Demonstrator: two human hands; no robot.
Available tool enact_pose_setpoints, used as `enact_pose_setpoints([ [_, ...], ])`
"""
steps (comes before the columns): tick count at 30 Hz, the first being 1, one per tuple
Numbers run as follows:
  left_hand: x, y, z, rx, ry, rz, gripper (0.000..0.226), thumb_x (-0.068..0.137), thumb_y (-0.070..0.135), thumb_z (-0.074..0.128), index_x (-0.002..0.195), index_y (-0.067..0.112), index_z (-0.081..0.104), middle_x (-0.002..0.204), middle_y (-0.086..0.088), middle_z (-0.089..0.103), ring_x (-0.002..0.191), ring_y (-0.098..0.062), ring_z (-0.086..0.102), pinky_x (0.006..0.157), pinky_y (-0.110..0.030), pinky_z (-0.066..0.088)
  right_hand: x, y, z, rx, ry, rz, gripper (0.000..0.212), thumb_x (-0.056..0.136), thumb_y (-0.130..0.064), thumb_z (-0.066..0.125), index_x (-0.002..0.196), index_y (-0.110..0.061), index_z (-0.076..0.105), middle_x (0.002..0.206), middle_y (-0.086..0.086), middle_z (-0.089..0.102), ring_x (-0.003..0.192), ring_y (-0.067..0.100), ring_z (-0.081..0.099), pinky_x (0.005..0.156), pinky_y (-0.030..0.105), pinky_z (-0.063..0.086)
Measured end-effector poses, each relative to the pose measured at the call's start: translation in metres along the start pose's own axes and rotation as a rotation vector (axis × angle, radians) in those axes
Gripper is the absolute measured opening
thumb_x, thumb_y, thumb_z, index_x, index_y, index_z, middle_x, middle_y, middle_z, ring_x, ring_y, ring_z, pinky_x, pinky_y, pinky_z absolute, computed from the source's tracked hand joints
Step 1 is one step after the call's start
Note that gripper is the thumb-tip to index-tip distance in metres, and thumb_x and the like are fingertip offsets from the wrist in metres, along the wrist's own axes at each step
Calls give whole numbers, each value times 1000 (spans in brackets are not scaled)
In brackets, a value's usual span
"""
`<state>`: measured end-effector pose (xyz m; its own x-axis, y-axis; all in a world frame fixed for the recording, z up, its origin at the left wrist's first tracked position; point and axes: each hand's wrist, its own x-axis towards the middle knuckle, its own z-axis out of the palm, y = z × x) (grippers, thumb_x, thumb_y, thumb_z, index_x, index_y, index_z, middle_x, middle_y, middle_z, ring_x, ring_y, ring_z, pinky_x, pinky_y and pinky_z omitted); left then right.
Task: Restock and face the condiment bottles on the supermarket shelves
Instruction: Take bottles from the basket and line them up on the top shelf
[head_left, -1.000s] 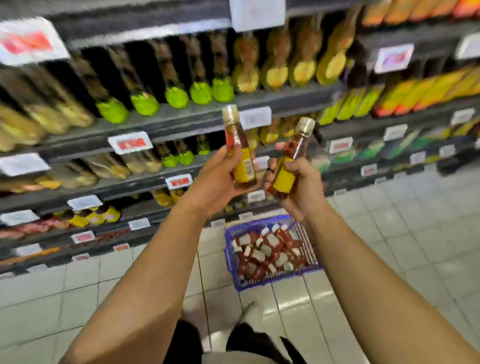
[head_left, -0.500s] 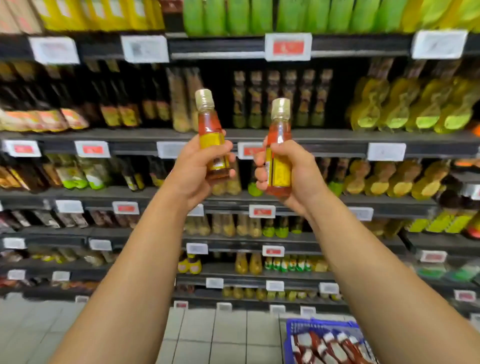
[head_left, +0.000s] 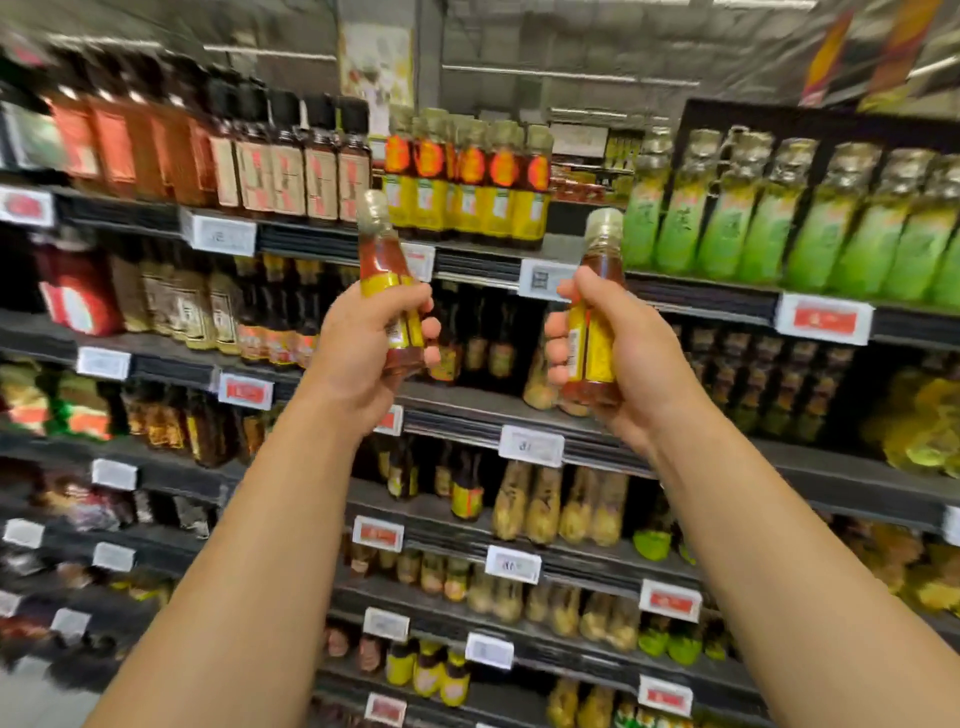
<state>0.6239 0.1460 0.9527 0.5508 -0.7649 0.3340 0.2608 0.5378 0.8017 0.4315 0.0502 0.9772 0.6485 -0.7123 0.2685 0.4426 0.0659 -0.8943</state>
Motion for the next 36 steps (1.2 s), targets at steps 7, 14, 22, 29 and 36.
enact_pose_setpoints([
  [7,66,3,1,210,-67,151,25,80,15,71,99,12,55,74,-5,57,58,-17,55,44,-28,43,89,-6,14,-111,-54,-93,27,99,-33,63,113,-15,49,68,5,57,49,17,52,45,25,43],
  [14,151,20,48,339,-144,296,11,93,20,69,97,14,60,75,0,62,60,-15,60,46,-30,48,163,-36,21,-222,-50,-217,16,95,-31,58,93,-17,66,66,2,60,51,18,59,51,30,52],
  [22,201,27,69,404,-297,236,15,101,22,62,97,8,58,75,-7,58,62,-16,59,51,-31,52,201,-51,5,-311,65,-208,23,97,-18,47,112,-4,57,74,8,59,59,22,58,59,37,53],
  [29,210,29,60,396,-526,186,4,102,15,60,100,13,57,79,-1,63,66,-16,62,62,-35,57,204,-47,7,-425,67,-258,7,98,-15,53,103,-11,57,71,1,67,66,19,66,63,38,58],
  [36,223,18,37,479,-605,177,29,97,21,68,124,13,59,98,-2,71,93,-24,67,100,-55,54,200,-38,6,-507,124,-241,26,102,-8,53,128,-6,54,81,3,70,72,17,67,65,35,58],
])
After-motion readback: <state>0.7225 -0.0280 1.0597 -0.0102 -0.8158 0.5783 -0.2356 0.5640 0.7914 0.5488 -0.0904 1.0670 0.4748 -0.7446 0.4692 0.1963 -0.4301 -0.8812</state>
